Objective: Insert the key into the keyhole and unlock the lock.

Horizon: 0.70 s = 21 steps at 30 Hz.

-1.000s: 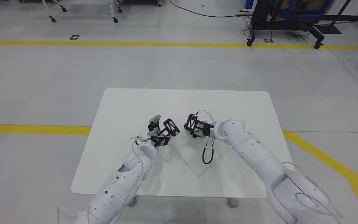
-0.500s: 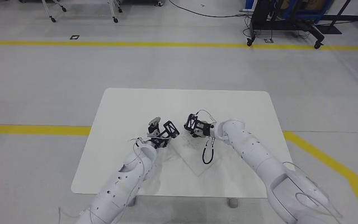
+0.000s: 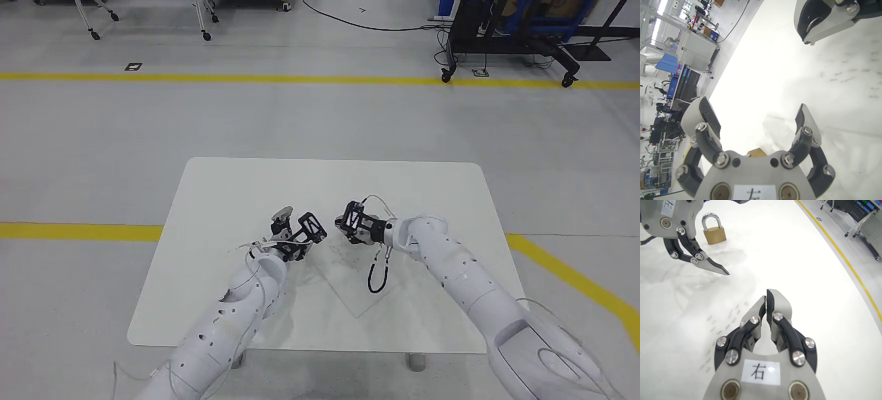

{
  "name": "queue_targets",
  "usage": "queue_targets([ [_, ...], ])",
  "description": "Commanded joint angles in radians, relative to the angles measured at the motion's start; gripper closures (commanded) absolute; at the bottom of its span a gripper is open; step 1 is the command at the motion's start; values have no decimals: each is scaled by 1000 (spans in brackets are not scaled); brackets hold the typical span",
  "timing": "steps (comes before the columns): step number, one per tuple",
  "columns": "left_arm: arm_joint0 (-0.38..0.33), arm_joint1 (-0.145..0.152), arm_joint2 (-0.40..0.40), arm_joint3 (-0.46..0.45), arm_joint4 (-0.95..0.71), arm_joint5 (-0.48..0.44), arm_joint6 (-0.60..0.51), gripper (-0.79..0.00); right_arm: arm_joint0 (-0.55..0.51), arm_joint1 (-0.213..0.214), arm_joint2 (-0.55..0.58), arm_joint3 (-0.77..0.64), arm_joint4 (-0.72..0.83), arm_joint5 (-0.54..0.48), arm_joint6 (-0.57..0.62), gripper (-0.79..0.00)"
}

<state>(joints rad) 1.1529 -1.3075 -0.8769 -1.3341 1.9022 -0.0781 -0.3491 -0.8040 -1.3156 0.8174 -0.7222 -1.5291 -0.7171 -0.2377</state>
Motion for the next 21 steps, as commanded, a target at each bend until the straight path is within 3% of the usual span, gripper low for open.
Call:
queue_targets([
  [1,-3,-4,6,2,-1,1,-1,-785,-12,8,16,-19,4,6,1,0],
  [8,-26,-10,-37,-33,-33,24,3,-785,-72,47,95,-95,30,2,-57,0],
  [13,-2,15,-192,-154,-91,17,8,-785,-115,74,158,-125,77,-47,-133,0],
  [17,76,40,-385,-297,-230,-12,-17,-785,-141,87,204,-118,170,-169,-249,0],
  [21,95,45,-412,-321,-244,-24,-18,-785,-141,88,206,-116,172,-178,-252,0],
])
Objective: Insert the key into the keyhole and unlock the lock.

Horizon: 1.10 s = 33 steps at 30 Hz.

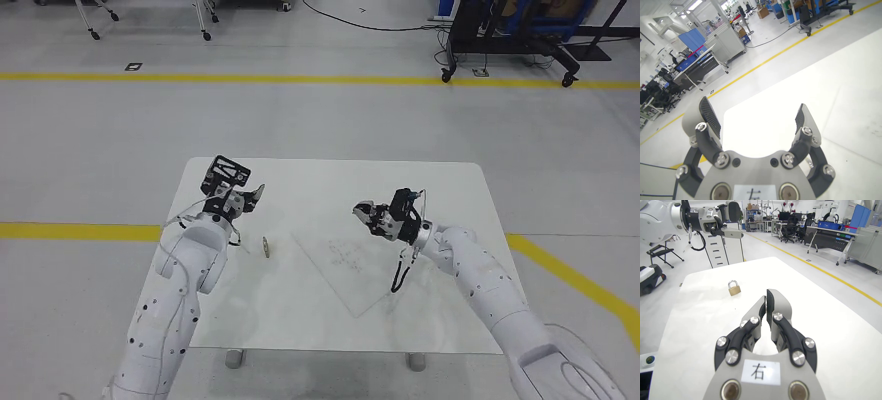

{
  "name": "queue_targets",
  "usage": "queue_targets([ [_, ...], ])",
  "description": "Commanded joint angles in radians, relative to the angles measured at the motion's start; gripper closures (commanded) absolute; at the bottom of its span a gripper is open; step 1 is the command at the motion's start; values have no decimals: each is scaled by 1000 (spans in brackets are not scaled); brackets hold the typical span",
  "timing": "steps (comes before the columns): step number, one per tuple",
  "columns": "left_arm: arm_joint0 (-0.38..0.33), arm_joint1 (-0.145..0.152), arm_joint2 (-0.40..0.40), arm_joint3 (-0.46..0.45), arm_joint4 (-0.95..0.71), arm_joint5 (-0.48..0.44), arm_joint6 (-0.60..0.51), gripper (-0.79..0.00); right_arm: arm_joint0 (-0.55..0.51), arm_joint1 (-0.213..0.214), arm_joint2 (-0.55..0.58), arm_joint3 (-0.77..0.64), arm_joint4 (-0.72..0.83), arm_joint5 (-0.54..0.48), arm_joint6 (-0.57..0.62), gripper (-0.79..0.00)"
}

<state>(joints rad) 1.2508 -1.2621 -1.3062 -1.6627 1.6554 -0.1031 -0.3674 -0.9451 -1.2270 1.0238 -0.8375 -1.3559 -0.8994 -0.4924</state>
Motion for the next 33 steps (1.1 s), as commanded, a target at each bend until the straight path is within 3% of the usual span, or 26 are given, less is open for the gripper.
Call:
queue_targets([
  [1,-3,-1,17,8,3,1,1,-785,0,0,-1,0,-2,5,2,0],
  [10,-3,-1,17,8,3,1,1,-785,-3,-1,-1,-3,4,5,1,0],
  [12,-3,-1,17,8,3,1,1,-785,-24,-5,1,-21,76,-30,-12,0],
  [15,-3,-1,17,8,3,1,1,-785,-31,-15,5,3,242,-113,4,0],
  [18,-3,-1,17,8,3,1,1,-785,-47,-30,-44,-4,536,-113,48,0],
  [25,-3,-1,17,8,3,1,1,-785,-38,-1,-105,-55,1219,-113,460,0],
  [33,0,-1,12,4,-7,10,8,-785,-38,-1,-105,-55,1219,-113,460,0],
])
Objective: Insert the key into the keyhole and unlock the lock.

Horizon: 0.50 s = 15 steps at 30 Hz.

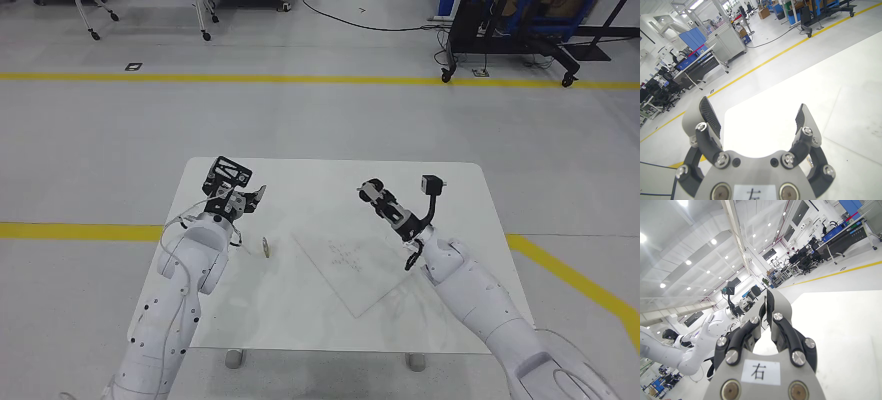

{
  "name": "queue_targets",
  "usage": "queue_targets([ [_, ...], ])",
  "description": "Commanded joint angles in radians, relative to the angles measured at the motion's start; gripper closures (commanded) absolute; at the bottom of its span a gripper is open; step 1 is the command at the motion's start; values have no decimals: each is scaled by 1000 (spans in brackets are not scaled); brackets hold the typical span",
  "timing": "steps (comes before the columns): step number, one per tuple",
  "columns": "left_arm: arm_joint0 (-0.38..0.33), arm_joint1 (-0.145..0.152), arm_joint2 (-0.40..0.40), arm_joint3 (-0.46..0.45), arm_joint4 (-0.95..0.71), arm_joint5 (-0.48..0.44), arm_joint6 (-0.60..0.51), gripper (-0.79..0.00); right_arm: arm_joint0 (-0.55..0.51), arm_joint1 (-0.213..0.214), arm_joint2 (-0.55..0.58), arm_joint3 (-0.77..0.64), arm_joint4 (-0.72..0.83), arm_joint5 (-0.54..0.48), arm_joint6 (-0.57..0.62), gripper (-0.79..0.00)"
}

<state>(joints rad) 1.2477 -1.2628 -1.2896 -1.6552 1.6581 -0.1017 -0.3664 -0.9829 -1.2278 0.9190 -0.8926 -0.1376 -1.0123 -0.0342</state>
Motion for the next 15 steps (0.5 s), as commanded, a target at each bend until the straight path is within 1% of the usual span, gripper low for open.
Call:
queue_targets([
  [1,12,-2,-8,-15,-54,6,16,-785,0,0,0,0,1,0,2,0],
  [4,18,-8,-30,-48,-261,-49,-10,-785,0,0,0,0,1,0,2,0],
  [7,11,-17,-56,-45,-593,-120,-65,-785,0,0,0,0,1,0,2,0],
  [8,4,-20,-64,-28,-740,-148,-101,-785,0,0,0,0,1,0,2,0],
  [11,-36,-25,-84,40,-1106,-206,-238,-785,0,0,0,0,1,0,2,0],
  [14,-87,-29,-89,138,-1440,-214,-393,-785,0,0,0,0,1,0,2,0],
  [15,-111,-30,-85,177,-1534,-213,-465,-785,0,0,0,0,1,0,2,0],
])
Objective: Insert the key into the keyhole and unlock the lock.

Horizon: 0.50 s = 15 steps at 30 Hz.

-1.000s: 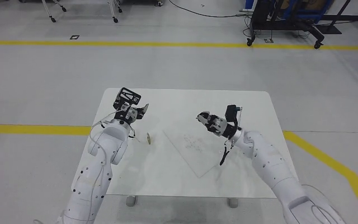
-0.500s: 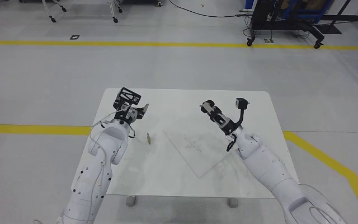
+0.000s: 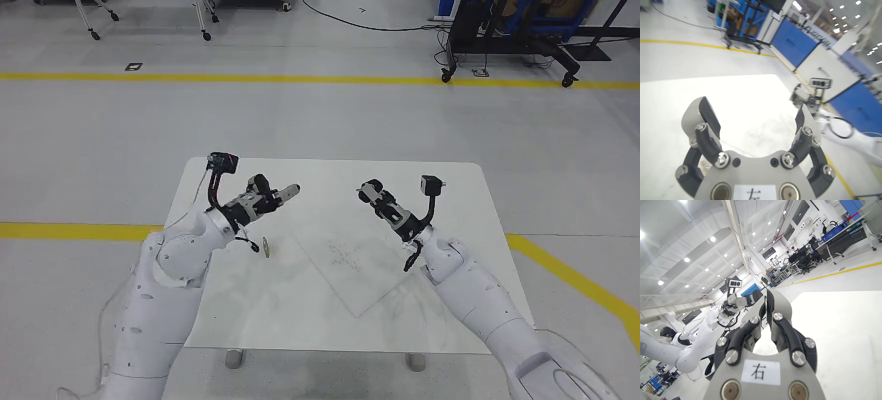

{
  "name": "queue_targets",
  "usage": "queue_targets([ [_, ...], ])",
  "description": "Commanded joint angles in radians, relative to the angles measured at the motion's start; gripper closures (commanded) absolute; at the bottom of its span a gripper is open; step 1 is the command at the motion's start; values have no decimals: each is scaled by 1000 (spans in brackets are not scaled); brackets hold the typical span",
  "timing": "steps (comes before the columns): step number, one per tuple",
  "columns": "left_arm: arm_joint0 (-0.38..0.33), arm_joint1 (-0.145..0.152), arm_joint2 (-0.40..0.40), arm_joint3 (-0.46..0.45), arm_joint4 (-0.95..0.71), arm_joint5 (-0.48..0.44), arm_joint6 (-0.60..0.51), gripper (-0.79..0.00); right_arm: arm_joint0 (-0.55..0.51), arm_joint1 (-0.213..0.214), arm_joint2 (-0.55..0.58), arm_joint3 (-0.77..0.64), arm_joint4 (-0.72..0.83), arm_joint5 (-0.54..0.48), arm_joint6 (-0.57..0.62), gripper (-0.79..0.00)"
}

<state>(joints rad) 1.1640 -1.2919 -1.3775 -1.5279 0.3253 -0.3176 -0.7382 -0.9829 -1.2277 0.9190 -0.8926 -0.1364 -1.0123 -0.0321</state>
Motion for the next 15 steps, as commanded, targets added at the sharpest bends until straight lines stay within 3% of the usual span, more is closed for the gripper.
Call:
queue_targets([
  [1,-53,0,2,91,-277,5,-154,-785,0,0,0,0,0,0,0,0],
  [6,-142,-4,18,264,-584,-18,-371,-785,0,0,0,0,0,0,0,0],
  [9,-165,-9,34,329,-699,-48,-430,-785,0,0,0,0,0,0,0,0],
  [15,-183,-11,82,394,-673,-175,-454,-785,0,0,0,0,0,0,0,0],
])
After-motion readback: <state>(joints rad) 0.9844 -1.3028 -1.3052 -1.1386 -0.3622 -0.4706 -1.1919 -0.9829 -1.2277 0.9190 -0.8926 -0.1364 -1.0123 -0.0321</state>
